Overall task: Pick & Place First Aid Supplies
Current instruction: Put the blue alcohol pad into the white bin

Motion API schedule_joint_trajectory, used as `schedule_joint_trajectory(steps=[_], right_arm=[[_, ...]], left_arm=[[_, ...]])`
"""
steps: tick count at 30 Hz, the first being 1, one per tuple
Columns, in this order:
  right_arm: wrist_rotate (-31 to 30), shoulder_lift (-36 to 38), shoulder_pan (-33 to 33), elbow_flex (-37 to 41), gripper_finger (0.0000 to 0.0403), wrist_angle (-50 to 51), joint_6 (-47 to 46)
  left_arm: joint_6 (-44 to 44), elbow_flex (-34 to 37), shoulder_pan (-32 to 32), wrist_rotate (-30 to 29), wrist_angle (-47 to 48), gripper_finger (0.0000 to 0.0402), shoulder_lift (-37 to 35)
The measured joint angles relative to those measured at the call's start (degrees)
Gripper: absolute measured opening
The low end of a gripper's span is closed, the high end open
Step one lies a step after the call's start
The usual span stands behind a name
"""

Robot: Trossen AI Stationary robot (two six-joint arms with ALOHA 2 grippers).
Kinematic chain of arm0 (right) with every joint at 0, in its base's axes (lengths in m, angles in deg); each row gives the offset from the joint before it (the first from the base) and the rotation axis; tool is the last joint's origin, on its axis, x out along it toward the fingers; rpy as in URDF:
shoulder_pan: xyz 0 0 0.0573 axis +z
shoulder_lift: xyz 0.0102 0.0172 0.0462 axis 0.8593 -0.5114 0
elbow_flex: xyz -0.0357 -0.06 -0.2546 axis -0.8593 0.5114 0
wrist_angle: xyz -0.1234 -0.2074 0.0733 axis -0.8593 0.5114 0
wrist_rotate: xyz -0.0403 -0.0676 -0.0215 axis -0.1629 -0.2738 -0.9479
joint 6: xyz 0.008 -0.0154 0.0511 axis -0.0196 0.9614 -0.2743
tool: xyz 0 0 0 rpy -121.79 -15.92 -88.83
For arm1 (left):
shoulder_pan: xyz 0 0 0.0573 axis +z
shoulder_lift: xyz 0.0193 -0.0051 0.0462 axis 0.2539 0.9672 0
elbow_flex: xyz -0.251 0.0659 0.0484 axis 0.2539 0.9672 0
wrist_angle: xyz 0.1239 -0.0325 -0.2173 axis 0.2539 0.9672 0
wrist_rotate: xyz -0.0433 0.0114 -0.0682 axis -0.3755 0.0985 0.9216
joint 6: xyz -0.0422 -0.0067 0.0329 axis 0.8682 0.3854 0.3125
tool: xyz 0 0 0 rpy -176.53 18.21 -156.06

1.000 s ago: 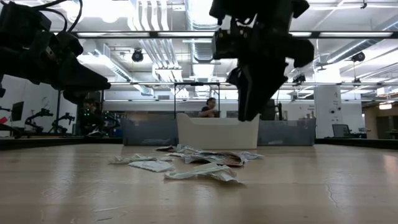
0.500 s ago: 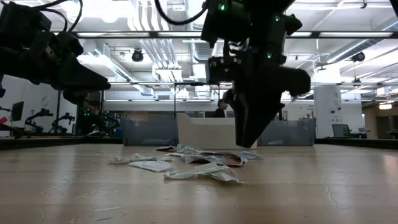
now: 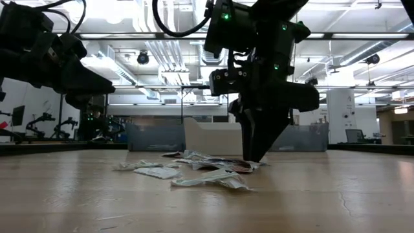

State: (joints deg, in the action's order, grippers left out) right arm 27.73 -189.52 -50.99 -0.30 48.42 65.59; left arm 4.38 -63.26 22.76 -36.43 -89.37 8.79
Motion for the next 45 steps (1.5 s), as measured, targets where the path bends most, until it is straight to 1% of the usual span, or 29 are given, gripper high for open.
schedule_joint_trajectory(steps=[8,13,18,28,33,39,45], right_arm=[[-0.29,-0.01,-0.06,0.00,0.0143,0.12,-0.28],[-0.25,-0.01,-0.19,0.00,0.0131,0.13,-0.27],[-0.23,-0.01,-0.44,0.10,0.0106,0.24,-0.27],[-0.23,-0.01,-0.39,0.11,0.0037,0.98,-0.44],[-0.27,-0.01,-0.39,0.13,0.0011,1.18,-0.51],[-0.29,0.02,-0.39,0.15,0.0010,1.20,-0.69],[0.06,0.34,-0.44,0.22,0.0031,2.70,-0.69]], left_arm=[[0.02,-0.02,0.02,0.00,-0.02,0.0094,0.00],[0.04,-0.01,0.00,0.00,-0.02,0.0094,0.00],[0.23,-0.02,0.02,0.00,-0.02,0.0094,0.00],[0.55,-0.01,0.01,0.00,-0.02,0.0094,0.00],[0.55,-0.01,0.01,0.02,-0.02,0.0094,0.00],[0.55,0.00,0.02,0.00,-0.02,0.0094,0.00],[0.52,-0.02,0.02,0.00,-0.04,0.0094,0.00]])
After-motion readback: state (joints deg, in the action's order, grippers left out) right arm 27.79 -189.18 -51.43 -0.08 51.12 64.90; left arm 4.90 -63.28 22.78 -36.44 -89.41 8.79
